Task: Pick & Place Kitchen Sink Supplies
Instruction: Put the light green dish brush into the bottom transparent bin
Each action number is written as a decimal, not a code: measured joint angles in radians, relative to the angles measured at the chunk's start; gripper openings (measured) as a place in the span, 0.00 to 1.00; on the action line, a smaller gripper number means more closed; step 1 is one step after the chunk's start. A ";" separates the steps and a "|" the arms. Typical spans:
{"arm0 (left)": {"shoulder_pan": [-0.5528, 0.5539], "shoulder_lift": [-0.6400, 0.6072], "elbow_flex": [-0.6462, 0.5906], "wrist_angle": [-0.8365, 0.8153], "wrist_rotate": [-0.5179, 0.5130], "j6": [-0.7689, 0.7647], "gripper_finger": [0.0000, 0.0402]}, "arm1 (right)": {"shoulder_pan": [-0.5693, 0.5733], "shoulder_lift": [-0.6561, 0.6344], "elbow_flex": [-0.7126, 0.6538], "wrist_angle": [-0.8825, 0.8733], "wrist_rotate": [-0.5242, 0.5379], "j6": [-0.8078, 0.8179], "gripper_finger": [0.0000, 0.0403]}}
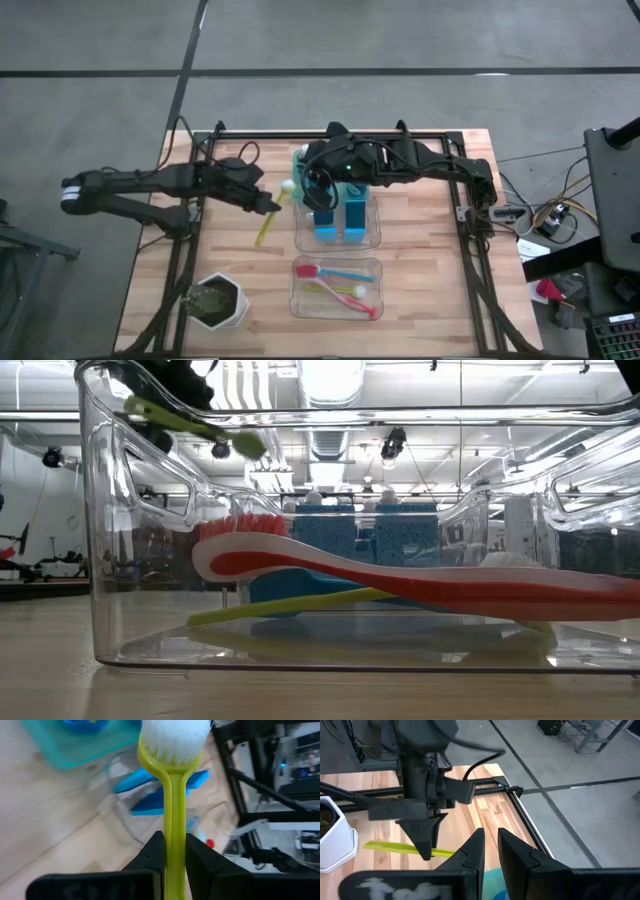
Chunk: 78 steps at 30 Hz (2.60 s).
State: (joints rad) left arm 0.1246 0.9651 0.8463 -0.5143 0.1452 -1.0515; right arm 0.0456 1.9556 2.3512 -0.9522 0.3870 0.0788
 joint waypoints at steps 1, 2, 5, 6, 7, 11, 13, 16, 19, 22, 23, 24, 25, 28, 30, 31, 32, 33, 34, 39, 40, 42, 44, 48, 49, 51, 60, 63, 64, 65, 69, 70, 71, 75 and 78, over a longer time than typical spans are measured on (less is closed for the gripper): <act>-0.005 0.003 0.013 0.001 0.000 0.000 0.10 | 0.000 0.000 0.000 0.000 0.000 0.000 0.12; -0.011 0.008 0.025 0.005 0.001 0.000 0.10 | 0.000 0.000 0.000 0.000 0.000 0.000 0.12; -0.034 0.025 0.054 0.055 0.002 -0.002 0.11 | 0.000 0.000 0.000 0.000 0.000 0.000 0.12; -0.042 0.031 0.060 0.074 0.001 -0.002 0.12 | 0.000 0.000 0.000 0.000 0.000 0.000 0.12; -0.052 0.038 0.067 0.092 0.002 -0.008 0.13 | 0.000 -0.002 0.000 0.000 -0.002 0.000 0.12; -0.093 0.083 0.074 0.192 0.000 -0.031 0.14 | 0.002 -0.019 -0.001 0.001 -0.003 0.000 0.12; -0.117 0.110 0.074 0.244 0.001 -0.031 0.12 | 0.002 -0.038 -0.001 0.006 -0.003 -0.001 0.12; -0.151 0.155 0.074 0.300 0.006 -0.020 0.11 | 0.002 -0.068 -0.001 0.020 -0.003 -0.004 0.12; -0.173 0.206 0.074 0.347 0.022 -0.001 0.12 | 0.000 -0.096 -0.001 0.023 0.005 -0.020 0.12; -0.181 0.261 0.078 0.395 0.061 0.027 0.14 | -0.001 -0.124 -0.001 0.019 0.009 -0.067 0.12; -0.181 0.281 0.082 0.405 0.076 0.036 0.14 | -0.001 -0.134 -0.001 0.018 0.008 -0.083 0.12; -0.182 0.299 0.088 0.418 0.091 0.049 0.14 | -0.001 -0.144 -0.001 0.019 0.009 -0.097 0.12; -0.184 0.318 0.094 0.433 0.106 0.069 0.13 | -0.001 -0.155 -0.001 0.017 0.009 -0.109 0.12; -0.190 0.372 0.134 0.456 0.158 0.150 0.11 | -0.004 -0.184 0.000 0.013 0.009 -0.130 0.12; -0.193 0.412 0.168 0.457 0.200 0.200 0.11 | -0.007 -0.200 0.000 0.005 0.012 -0.131 0.12; -0.194 0.434 0.187 0.455 0.215 0.224 0.11 | -0.008 -0.207 0.000 -0.002 0.017 -0.133 0.12; -0.198 0.454 0.206 0.453 0.224 0.247 0.12 | -0.008 -0.214 0.000 -0.010 0.030 -0.135 0.12; -0.201 0.475 0.226 0.453 0.235 0.272 0.13 | -0.008 -0.221 0.000 -0.026 0.039 -0.135 0.12; -0.204 0.497 0.249 0.453 0.243 0.296 0.13 | -0.008 -0.228 0.000 -0.041 0.048 -0.135 0.12; -0.221 0.614 0.365 0.407 0.338 0.403 0.13 | -0.008 -0.269 0.000 -0.101 0.068 -0.125 0.12; -0.225 0.637 0.386 0.389 0.352 0.429 0.13 | -0.008 -0.276 0.000 -0.100 0.068 -0.117 0.12; -0.232 0.682 0.427 0.349 0.362 0.487 0.13 | -0.007 -0.288 0.000 -0.100 0.068 -0.111 0.12; -0.238 0.721 0.461 0.297 0.367 0.565 0.13 | -0.007 -0.294 0.001 -0.101 0.068 -0.111 0.12; -0.242 0.793 0.506 0.207 0.370 0.666 0.13 | -0.008 -0.298 0.001 -0.123 0.080 -0.134 0.12; -0.242 0.809 0.515 0.189 0.372 0.679 0.13 | -0.008 -0.298 0.001 -0.134 0.089 -0.140 0.12; -0.245 0.839 0.529 0.173 0.386 0.704 0.13 | -0.008 -0.298 0.001 -0.155 0.092 -0.148 0.12; -0.264 0.904 0.558 0.180 0.401 0.786 0.14 | -0.009 -0.299 0.001 -0.189 0.096 -0.161 0.11; -0.271 0.918 0.558 0.160 0.411 0.818 0.13 | -0.010 -0.299 0.001 -0.189 0.105 -0.164 0.11; -0.276 0.924 0.558 0.163 0.421 0.830 0.13 | -0.009 -0.299 0.001 -0.189 0.113 -0.165 0.11; -0.281 0.928 0.558 0.159 0.421 0.847 0.13 | -0.010 -0.299 0.001 -0.189 0.114 -0.169 0.11; -0.286 0.946 0.557 0.173 0.422 0.859 0.14 | -0.016 -0.299 0.001 -0.189 0.114 -0.169 0.11; -0.285 0.955 0.557 0.174 0.422 0.839 0.15 | -0.019 -0.299 0.001 -0.189 0.114 -0.169 0.11; -0.283 0.963 0.557 0.176 0.421 0.821 0.15 | -0.021 -0.299 0.001 -0.189 0.114 -0.169 0.11; -0.280 0.986 0.557 0.174 0.419 0.829 0.15 | -0.021 -0.299 0.000 -0.197 0.114 -0.169 0.11; -0.282 0.988 0.557 0.178 0.417 0.840 0.15 | -0.021 -0.299 0.000 -0.197 0.114 -0.167 0.11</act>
State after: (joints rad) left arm -0.1570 1.9530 1.4033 -0.3365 0.5618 -0.2114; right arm 0.0250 1.6566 2.3516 -1.1489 0.5007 -0.0887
